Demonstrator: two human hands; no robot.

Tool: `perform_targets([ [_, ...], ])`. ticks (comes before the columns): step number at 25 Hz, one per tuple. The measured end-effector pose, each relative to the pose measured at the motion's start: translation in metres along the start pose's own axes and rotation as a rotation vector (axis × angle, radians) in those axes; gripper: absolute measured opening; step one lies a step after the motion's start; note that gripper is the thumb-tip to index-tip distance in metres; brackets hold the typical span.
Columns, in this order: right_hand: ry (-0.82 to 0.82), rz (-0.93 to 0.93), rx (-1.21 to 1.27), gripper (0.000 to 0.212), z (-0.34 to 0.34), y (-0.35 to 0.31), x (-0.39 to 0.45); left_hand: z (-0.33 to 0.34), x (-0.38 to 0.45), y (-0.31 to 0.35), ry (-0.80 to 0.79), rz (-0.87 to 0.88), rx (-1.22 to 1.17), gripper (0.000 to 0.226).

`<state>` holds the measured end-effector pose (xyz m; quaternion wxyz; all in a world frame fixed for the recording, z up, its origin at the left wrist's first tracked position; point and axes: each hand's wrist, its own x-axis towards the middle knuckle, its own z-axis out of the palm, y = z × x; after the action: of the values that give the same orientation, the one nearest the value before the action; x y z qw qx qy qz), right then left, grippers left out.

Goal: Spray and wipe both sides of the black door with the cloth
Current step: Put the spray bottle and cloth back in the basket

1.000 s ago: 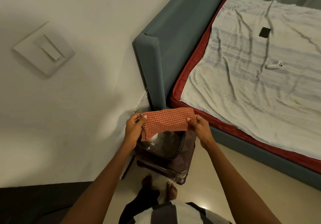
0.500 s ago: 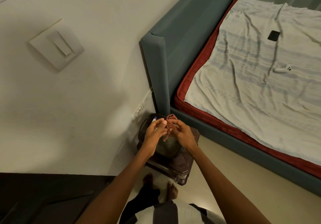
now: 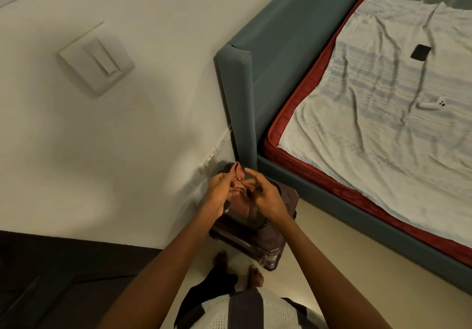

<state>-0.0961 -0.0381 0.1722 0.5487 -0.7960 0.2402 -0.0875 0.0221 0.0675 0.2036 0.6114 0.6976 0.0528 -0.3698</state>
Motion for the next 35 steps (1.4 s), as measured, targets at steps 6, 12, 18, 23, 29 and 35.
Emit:
perform_targets([
  [6, 0.008, -0.093, -0.503, 0.044, -0.046, 0.005, 0.027, -0.062, -0.005, -0.001, 0.093, -0.03, 0.33, 0.032],
  [12, -0.009, -0.178, -0.704, 0.03, -0.036, -0.032, 0.059, -0.103, -0.014, 0.001, 0.077, 0.065, 0.465, 0.025],
  [18, -0.156, -0.118, -0.73, 0.028, -0.005, -0.068, 0.085, -0.149, -0.019, 0.005, 0.197, 0.143, 0.602, 0.023],
  [23, -0.277, -0.114, -0.678, 0.028, 0.02, -0.075, 0.105, -0.16, -0.016, 0.007, 0.399, 0.261, 0.572, 0.022],
  [29, -0.145, -0.205, -0.393, 0.026, 0.034, -0.057, 0.096, -0.154, -0.036, -0.005, 0.622, 0.479, 0.596, 0.02],
  [35, -0.156, -0.011, -0.336, 0.015, 0.036, 0.021, 0.05, -0.118, -0.035, -0.094, 0.549, 0.353, 0.551, 0.011],
])
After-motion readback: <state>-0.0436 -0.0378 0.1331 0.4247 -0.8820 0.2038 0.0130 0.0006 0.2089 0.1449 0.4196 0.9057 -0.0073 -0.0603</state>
